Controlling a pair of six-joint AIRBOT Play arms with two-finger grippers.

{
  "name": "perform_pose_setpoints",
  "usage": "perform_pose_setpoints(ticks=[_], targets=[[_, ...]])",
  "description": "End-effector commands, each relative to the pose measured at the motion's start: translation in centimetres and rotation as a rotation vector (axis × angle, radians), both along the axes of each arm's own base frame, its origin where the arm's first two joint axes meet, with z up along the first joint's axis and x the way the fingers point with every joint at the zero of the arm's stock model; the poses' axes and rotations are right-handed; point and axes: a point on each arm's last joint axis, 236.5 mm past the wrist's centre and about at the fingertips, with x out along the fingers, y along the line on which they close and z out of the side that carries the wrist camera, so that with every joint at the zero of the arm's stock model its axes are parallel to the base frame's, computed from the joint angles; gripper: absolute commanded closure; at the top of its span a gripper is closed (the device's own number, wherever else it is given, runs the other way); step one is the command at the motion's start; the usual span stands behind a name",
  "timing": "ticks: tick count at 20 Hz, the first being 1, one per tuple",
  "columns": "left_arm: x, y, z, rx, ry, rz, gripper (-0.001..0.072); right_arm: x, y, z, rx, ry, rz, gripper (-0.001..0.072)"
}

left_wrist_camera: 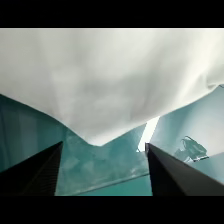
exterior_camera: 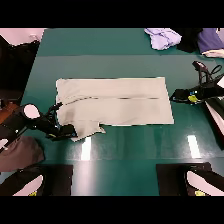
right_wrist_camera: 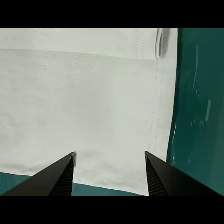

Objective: Fold the shirts.

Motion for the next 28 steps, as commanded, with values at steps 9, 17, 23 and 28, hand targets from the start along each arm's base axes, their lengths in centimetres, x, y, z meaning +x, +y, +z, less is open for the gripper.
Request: perform_pose_setpoints(ticks=[9, 17, 23, 28], targets=[[1.4, -1.1, -1.4, -0.049, -0.05, 0.121, 0.0171, -0.1, 0.2, 0.1, 0.006, -0.001, 0.001, 0.0208], [2.1, -1.1, -1.4, -0.048, -0.082, 0.13, 0.0669, -0.3, 0.2, 0.1, 0.005, 0.007, 0.004, 0.0208], [3.6, -1.7, 1.8, -0.079, -0.141, 0.018, 0.0675, -2.4, -1.9, -3.1, 0.001, 0.181, -0.021, 0.0208], [4.0, -1.5, 2.5, -0.065, -0.158, -0.012, 0.0675, -5.8, -2.6, -8.6, 0.056, 0.443, -0.041, 0.0208]])
